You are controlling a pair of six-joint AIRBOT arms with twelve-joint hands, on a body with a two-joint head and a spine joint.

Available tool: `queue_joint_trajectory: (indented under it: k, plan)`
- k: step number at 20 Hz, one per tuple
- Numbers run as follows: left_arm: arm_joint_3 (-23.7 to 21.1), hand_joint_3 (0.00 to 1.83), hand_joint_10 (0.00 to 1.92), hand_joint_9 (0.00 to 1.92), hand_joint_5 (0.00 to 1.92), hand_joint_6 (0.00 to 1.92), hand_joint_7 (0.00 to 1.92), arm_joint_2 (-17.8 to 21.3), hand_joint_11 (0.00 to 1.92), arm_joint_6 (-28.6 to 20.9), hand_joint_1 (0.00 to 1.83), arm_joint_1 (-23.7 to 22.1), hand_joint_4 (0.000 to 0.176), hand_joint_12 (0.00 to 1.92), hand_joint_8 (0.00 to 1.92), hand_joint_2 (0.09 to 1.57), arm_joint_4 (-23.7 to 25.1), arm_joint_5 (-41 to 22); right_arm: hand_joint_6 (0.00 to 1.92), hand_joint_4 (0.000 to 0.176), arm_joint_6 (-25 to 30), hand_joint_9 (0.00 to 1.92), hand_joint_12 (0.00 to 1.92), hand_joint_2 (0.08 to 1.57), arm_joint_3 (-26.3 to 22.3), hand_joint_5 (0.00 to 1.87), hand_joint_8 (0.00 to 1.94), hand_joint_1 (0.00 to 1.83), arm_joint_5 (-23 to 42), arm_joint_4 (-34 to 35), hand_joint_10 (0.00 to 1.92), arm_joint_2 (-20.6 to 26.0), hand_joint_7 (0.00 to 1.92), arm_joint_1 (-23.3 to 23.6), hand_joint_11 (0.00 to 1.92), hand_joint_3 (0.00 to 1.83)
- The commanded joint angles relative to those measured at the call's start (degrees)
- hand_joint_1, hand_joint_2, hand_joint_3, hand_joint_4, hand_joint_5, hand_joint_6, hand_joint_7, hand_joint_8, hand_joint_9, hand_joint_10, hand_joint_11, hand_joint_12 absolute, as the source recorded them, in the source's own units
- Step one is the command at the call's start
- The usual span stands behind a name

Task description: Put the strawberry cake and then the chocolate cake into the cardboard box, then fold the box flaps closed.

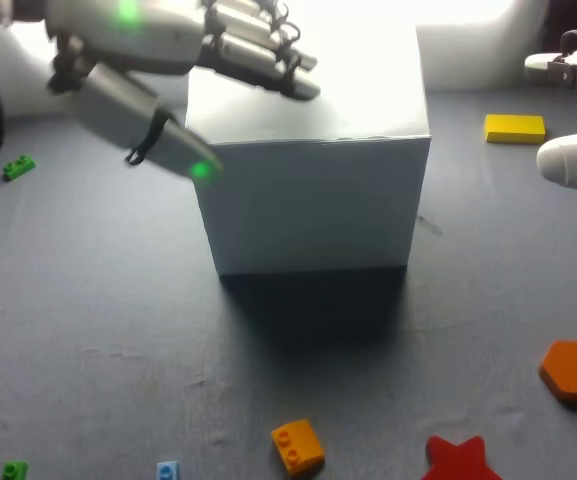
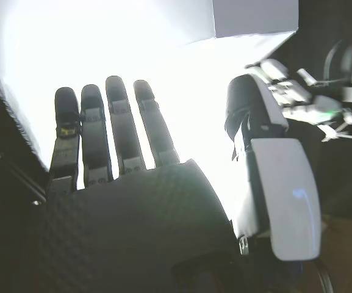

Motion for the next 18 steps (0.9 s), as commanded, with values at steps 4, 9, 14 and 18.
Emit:
queue_joint_trajectory:
  k: [4, 9, 14, 18]
  plan:
    - [7.93, 0.00, 0.00, 0.16, 0.17, 0.00, 0.14, -4.88, 0.00, 0.77, 0.00, 1.38, 0.000, 0.63, 0.00, 1.24, -5.25, -0.68, 0.01, 0.000, 0.17, 0.13, 0.45, 1.28, 0.12, 0.09, 0.01, 0.00, 4.54, -0.73, 0.01, 0.70, 0.13, 0.77, 0.00, 0.00]
    - [6.54, 0.00, 0.00, 0.18, 0.18, 0.00, 0.16, -4.68, 0.00, 0.78, 0.00, 4.84, 0.000, 0.65, 0.00, 1.23, -5.68, -0.31, 0.00, 0.000, 0.02, 0.13, 0.45, 1.28, 0.13, 0.08, 0.00, 0.00, 4.56, -0.73, 0.01, 0.71, 0.14, 0.67, 0.00, 0.00]
    - [6.05, 0.00, 0.00, 0.18, 0.18, 0.00, 0.16, -3.57, 0.00, 0.52, 0.00, 3.11, 0.000, 0.64, 0.00, 1.22, -6.20, -0.04, 0.00, 0.000, -0.02, 0.12, 0.35, 1.27, 0.08, 0.08, 0.00, 0.00, 4.54, -0.73, 0.00, 0.71, 0.12, 0.52, 0.00, 0.00]
    - [4.63, 0.00, 0.00, 0.19, 0.19, 0.00, 0.16, -0.79, 0.00, -0.93, 0.00, -0.96, 0.000, 0.66, 0.00, 1.23, -5.61, -0.05, 0.01, 0.000, -0.19, 0.14, 0.45, 1.26, -0.07, 0.10, 0.00, 0.00, 4.45, -0.73, 0.01, 0.73, 0.14, 0.44, 0.00, 0.00]
